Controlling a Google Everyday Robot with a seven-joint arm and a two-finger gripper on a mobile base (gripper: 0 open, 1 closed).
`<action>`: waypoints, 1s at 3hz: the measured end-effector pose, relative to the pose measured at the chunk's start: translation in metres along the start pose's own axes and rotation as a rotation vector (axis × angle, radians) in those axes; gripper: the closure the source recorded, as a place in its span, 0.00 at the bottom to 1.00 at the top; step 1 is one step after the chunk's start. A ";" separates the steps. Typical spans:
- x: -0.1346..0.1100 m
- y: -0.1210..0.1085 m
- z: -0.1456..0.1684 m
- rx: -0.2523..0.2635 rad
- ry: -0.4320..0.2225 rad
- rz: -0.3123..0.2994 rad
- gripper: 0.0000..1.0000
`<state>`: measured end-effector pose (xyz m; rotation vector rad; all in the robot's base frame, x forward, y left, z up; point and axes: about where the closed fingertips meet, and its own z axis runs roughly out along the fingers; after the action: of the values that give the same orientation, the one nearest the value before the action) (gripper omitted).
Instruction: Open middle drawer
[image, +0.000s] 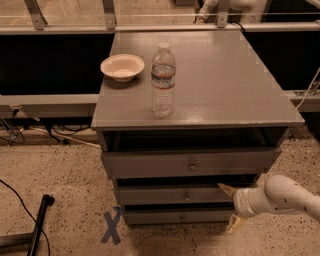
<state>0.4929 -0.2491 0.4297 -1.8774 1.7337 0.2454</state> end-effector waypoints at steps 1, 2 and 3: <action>-0.001 -0.014 0.005 0.015 -0.020 -0.015 0.00; 0.004 -0.026 0.011 0.034 -0.053 -0.004 0.00; 0.003 -0.036 0.017 0.037 -0.038 -0.024 0.00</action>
Offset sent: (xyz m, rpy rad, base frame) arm 0.0462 -0.0048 -0.0055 0.0967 -0.0520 -0.0186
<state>0.5319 -0.2431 0.4237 -1.8545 1.6783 0.2371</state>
